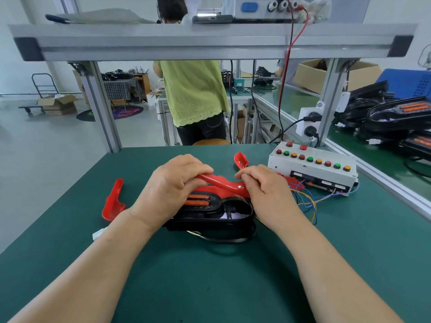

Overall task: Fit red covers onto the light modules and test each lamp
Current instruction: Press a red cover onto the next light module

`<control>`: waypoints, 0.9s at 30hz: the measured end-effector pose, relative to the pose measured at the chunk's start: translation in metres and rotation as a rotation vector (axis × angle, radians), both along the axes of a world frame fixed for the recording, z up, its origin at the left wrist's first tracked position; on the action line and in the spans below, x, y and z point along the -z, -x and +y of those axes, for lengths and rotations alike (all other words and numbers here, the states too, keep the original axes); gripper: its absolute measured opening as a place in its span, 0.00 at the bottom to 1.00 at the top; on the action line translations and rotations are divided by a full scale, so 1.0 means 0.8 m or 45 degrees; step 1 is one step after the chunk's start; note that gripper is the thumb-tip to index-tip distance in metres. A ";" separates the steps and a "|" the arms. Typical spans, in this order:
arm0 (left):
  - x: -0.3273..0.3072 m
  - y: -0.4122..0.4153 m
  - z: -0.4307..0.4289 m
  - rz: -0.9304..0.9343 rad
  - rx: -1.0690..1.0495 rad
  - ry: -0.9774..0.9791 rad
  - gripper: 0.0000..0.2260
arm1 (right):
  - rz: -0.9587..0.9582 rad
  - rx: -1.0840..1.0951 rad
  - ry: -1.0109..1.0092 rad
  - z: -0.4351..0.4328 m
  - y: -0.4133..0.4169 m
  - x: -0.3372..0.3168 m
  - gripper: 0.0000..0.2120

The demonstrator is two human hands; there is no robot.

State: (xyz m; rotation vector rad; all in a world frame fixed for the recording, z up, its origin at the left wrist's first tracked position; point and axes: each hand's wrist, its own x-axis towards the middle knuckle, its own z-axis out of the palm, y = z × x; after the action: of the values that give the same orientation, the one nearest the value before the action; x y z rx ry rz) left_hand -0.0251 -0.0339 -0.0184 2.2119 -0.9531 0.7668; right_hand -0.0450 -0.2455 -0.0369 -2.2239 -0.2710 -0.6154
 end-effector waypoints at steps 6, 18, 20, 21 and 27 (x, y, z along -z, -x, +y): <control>0.004 -0.007 0.012 0.175 -0.028 0.093 0.09 | 0.451 0.005 0.024 -0.023 -0.002 -0.009 0.13; 0.027 -0.035 0.018 0.912 -0.299 0.882 0.07 | 0.123 0.316 -0.312 -0.023 0.000 -0.014 0.09; 0.030 -0.038 0.016 1.025 -0.286 1.043 0.06 | 0.337 0.247 -0.170 -0.018 -0.003 -0.006 0.08; 0.031 -0.039 0.016 1.079 -0.275 1.112 0.06 | 0.442 0.237 -0.036 -0.017 -0.005 -0.002 0.11; 0.037 -0.048 0.015 1.191 -0.259 1.358 0.05 | 0.839 0.129 0.099 -0.015 -0.007 0.006 0.22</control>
State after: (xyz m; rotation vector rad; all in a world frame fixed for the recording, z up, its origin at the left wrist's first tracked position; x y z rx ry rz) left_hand 0.0132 -0.0216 -0.0479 1.3891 0.1693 0.1402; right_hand -0.0395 -0.2578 -0.0420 -2.3877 0.1596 0.0995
